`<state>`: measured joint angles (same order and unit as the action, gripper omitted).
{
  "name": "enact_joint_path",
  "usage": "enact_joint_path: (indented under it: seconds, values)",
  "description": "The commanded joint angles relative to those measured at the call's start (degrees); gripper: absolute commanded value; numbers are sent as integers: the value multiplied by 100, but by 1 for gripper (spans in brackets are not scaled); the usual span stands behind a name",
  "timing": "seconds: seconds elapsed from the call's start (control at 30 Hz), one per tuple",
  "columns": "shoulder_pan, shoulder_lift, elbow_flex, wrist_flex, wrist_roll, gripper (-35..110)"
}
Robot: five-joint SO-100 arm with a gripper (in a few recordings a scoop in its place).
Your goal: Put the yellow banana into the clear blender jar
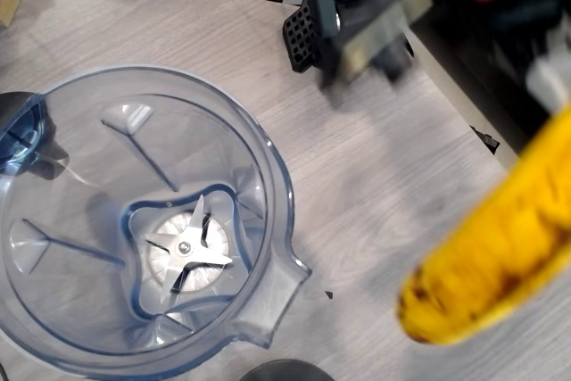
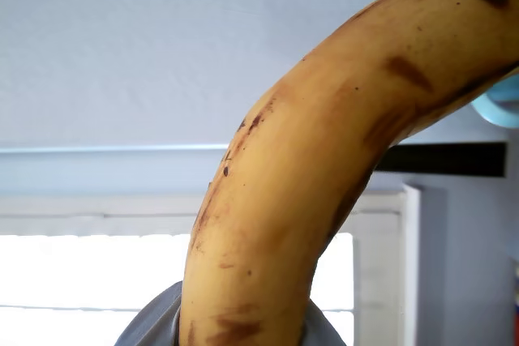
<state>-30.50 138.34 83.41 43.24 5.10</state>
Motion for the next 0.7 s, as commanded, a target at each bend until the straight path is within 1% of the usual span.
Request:
enact_joint_path:
  seconds: [0.0, 0.13, 0.27, 0.43, 0.5, 0.67]
  values:
    - [246, 475, -229, -624, -158, 8]
    - [413, 650, -229, -984, -316, 8]
    - [659, 844, -229, -1116, -316, 8]
    - [1564, 888, -229, -1415, -316, 8]
    - [1960, 773, -229, -1371, -316, 8]
    - [2760, 264, -229, -844, -272, 8]
